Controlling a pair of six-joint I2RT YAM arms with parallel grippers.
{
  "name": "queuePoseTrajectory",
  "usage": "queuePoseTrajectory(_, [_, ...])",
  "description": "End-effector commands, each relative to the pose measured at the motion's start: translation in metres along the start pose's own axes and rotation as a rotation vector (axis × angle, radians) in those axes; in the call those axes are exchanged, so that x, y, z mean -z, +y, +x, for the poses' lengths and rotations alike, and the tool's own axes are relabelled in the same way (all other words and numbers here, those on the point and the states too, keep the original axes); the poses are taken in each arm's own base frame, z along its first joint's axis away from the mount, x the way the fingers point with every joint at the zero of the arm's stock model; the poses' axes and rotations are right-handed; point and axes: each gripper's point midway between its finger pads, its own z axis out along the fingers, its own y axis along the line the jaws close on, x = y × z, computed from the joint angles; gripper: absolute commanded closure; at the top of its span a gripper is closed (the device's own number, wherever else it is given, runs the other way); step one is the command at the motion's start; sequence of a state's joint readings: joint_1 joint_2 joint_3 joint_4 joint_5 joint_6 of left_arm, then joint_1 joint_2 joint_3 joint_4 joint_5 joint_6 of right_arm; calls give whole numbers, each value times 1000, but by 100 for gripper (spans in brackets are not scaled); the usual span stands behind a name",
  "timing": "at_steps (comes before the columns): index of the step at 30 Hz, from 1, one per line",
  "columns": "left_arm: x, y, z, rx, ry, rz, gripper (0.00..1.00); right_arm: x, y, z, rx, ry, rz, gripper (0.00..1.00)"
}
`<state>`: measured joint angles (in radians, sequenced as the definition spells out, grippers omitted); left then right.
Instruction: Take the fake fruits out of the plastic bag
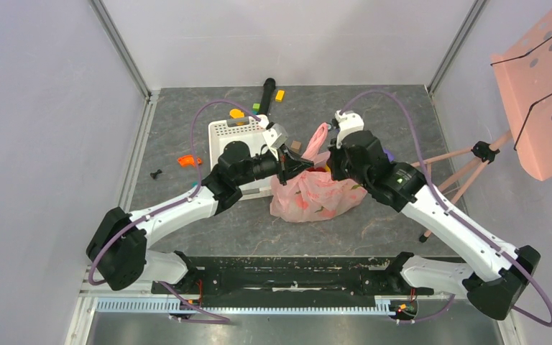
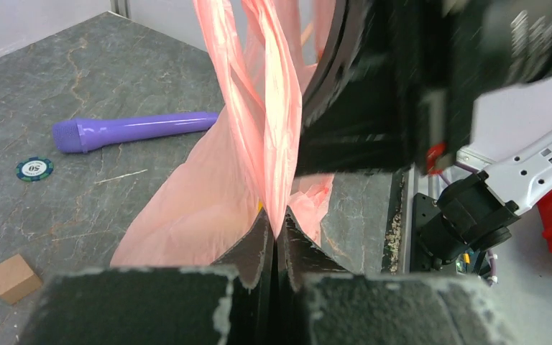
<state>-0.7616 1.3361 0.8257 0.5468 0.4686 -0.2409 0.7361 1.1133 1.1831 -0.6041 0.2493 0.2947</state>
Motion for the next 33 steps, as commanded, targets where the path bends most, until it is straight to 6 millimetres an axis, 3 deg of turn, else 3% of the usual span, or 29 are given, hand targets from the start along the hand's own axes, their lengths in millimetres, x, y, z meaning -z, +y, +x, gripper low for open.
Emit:
queuePoseTrajectory(1, [2,-4,-21,-55,-48,-3,98,-3,-23,12,-15,-28,116,100])
queuePoseTrajectory(6, [5,-8,-19,-59,-52,10,98,-14,-46,33,-19,-8,243,100])
queuePoseTrajectory(11, [19,-15,-16,-80,-82,25,98,-10,-66,50,-84,-33,330,100])
queuePoseTrajectory(20, [45,-28,-7,-70,-96,38,96,-9,-73,85,-144,-12,312,98])
queuePoseTrajectory(22, [48,-28,-6,-60,-86,23,86,-11,-66,90,-145,-7,262,100])
queuePoseTrajectory(25, [50,-16,-9,-16,-68,-64,65,-13,-55,94,-139,-14,188,100])
queuePoseTrajectory(28, [55,9,-11,53,1,-239,30,-13,-53,94,-138,-23,166,100])
queuePoseTrajectory(31, [61,20,-13,59,115,-339,1,-12,-53,94,-131,-24,166,100])
queuePoseTrajectory(33, [71,29,-11,91,191,-431,0,-13,-52,93,-127,-24,160,100])
